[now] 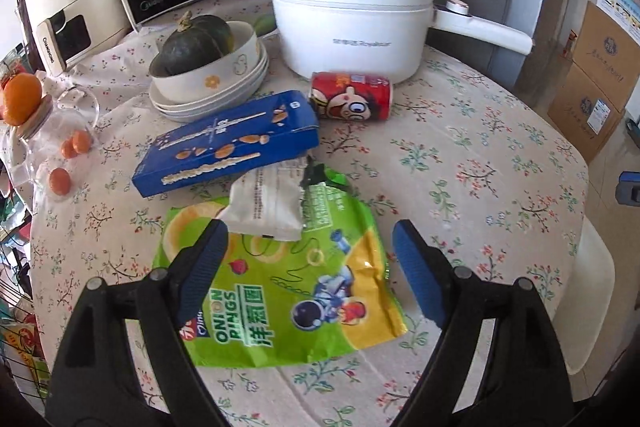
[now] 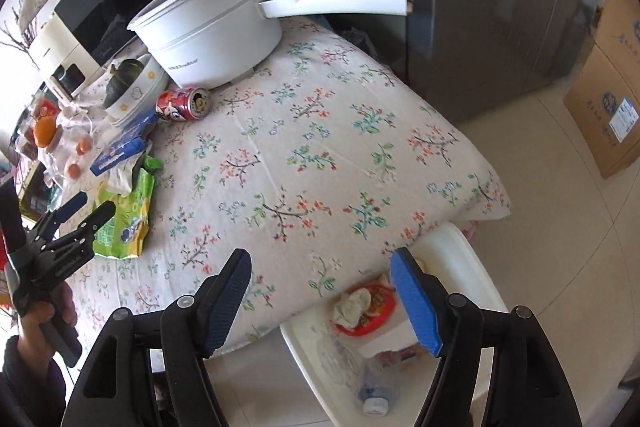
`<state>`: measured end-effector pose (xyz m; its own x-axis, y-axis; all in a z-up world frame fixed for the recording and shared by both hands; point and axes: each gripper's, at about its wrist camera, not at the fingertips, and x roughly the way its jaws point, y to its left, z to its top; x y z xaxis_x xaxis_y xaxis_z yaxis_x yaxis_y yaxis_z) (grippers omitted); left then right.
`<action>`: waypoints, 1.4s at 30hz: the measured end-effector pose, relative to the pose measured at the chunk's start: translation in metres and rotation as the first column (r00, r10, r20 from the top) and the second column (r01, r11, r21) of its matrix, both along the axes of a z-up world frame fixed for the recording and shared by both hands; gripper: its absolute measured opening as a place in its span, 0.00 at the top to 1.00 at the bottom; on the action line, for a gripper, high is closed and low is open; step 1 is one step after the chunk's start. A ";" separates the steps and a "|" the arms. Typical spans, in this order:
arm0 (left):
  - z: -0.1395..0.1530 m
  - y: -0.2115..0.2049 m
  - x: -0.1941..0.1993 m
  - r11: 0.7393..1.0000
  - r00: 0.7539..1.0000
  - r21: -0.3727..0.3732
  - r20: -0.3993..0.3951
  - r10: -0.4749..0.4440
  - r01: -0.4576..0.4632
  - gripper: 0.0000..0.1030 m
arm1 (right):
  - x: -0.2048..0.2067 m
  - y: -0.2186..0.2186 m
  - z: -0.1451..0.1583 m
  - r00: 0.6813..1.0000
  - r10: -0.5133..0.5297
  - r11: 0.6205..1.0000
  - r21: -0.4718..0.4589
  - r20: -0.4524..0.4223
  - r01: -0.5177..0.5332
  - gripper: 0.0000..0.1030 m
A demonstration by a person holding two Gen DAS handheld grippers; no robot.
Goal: Collect trash
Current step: 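Grasp the foil wrapper with the left tool while the right tool grasps the red can, then carry the wrapper and red can to the bin and release them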
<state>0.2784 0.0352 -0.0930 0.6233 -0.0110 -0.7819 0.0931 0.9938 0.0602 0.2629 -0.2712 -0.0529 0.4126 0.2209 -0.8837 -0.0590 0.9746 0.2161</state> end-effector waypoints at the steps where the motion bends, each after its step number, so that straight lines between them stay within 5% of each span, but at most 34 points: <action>1: -0.007 0.010 0.008 1.000 1.000 -0.006 -0.010 0.020 -0.021 0.18 | 0.009 0.011 -0.001 0.999 0.025 1.000 0.008 0.019 -0.025 0.27; 6: -0.032 0.036 0.037 0.998 0.998 -0.040 -0.046 0.052 -0.054 0.20 | 0.058 0.067 -0.014 0.983 0.145 0.988 0.032 0.109 -0.149 0.27; 9: -0.040 0.043 0.049 0.993 0.998 -0.118 -0.067 0.022 -0.030 0.39 | 0.087 0.094 -0.028 0.977 0.167 0.985 0.029 0.133 -0.172 0.26; 11: -0.043 0.043 0.052 0.987 0.997 -0.159 -0.080 -0.014 0.002 0.61 | 0.105 0.107 -0.039 0.984 0.123 0.991 0.029 0.128 -0.128 0.25; 17: -0.036 0.049 0.040 0.978 0.991 -0.189 -0.079 -0.110 0.093 0.88 | 0.139 0.155 -0.054 0.990 -0.007 0.992 0.125 0.139 -0.011 0.14; 26: -0.014 0.088 0.004 0.935 0.987 -0.340 -0.080 -0.139 0.104 0.90 | 0.179 0.224 -0.065 0.970 -0.178 0.983 0.064 0.164 0.170 0.02; 32: -0.015 0.093 -0.007 0.933 0.982 -0.337 -0.093 -0.167 0.127 0.90 | 0.200 0.242 -0.083 0.961 -0.242 0.968 -0.029 0.136 0.248 0.02; 35: -0.015 0.091 -0.012 0.937 0.982 -0.323 -0.090 -0.167 0.130 0.90 | 0.197 0.236 -0.086 0.957 -0.255 0.965 -0.029 0.136 0.261 0.11; 42: -0.011 0.067 -0.030 0.949 0.974 -0.263 -0.095 -0.203 0.173 0.90 | 0.148 0.191 -0.062 0.967 -0.223 0.974 -0.013 0.121 0.226 0.12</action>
<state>0.2479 0.1024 -0.1038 0.4931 -0.3245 -0.8072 0.2709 0.9390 -0.2120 0.4107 -0.0799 -0.1154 0.5509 0.0874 -0.8300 0.1388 0.9711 0.1944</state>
